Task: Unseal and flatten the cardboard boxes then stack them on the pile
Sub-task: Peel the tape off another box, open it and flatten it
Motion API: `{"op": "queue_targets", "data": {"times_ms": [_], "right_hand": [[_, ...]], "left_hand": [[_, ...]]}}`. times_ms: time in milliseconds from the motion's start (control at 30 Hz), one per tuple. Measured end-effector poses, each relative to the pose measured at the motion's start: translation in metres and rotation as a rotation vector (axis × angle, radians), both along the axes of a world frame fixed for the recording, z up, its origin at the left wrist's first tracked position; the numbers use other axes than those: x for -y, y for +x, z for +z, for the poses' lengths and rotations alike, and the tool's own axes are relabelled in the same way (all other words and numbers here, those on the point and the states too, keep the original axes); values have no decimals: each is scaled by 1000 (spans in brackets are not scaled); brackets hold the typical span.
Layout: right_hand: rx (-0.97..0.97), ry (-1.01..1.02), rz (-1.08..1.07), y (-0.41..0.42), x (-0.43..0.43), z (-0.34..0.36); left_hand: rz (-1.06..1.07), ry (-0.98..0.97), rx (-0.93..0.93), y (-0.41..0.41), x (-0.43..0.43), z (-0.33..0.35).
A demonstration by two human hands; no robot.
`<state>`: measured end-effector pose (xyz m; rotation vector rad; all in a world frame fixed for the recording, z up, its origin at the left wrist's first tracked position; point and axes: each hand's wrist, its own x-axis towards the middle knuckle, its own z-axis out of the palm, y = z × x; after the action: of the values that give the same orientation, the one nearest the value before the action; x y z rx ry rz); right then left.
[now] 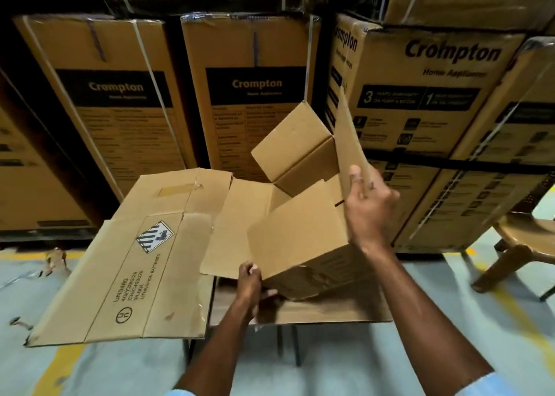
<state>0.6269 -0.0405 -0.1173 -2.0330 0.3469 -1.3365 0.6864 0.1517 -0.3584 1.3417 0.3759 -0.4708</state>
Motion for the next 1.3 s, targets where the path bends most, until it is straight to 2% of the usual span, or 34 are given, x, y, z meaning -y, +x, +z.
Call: {"op": "queue_targets", "data": {"times_ms": [67, 133, 167, 233, 300, 400, 500, 567, 633, 667, 700, 733, 800, 833, 867, 900, 967, 1000, 1200, 1300], "right_hand": [[46, -245, 22, 15, -31, 2], [2, -425, 68, 31, -60, -5], [-68, -482, 124, 38, -76, -13], [-347, -505, 302, 52, -103, -34], [-642, -525, 391, 67, -126, -59], [-860, -581, 412, 91, -153, -89], [-986, -520, 406, 112, -163, -86], [-1024, -467, 566, 116, -154, -70], [-981, -296, 860, 111, -129, -52], [-884, -168, 964, 104, -111, -48], [-755, -40, 966, 97, -88, -49], [-606, 49, 841, 87, -63, -51], [-356, 114, 346, 71, -12, -67], [-331, 192, 137, 65, 12, -74], [-385, 315, 38, 61, 33, -80], [-455, 509, 73, 59, 48, -87], [-531, 882, 339, 58, 60, -100], [-535, 926, 394, 56, 56, -105], [-472, 559, 210, 41, -17, -111], [-409, 369, 169, 37, -39, -103]], "left_hand": [[-67, -38, -33, -6, 19, 8], [-137, -3, -34, 4, 29, 7], [-163, 47, 5, 11, 29, 6], [-96, 136, 72, 32, 15, 16], [33, -24, 114, 38, -3, 46], [172, -428, 87, 43, -26, 82], [243, -512, 176, 48, -31, 95], [271, -549, 283, 44, -18, 105], [315, -434, 409, 38, -5, 112], [357, -311, 440, 34, 0, 113], [408, -215, 484, 33, 7, 110], [432, -102, 514, 31, 13, 107], [439, 186, 511, 17, 29, 112], [433, 320, 466, 10, 40, 115], [419, 419, 416, 0, 54, 122], [402, 451, 379, -9, 70, 131], [388, 366, 313, -13, 94, 137], [370, 296, 267, -9, 102, 142], [438, 189, 144, 20, 99, 151], [526, -72, 172, 33, 75, 152]]}}
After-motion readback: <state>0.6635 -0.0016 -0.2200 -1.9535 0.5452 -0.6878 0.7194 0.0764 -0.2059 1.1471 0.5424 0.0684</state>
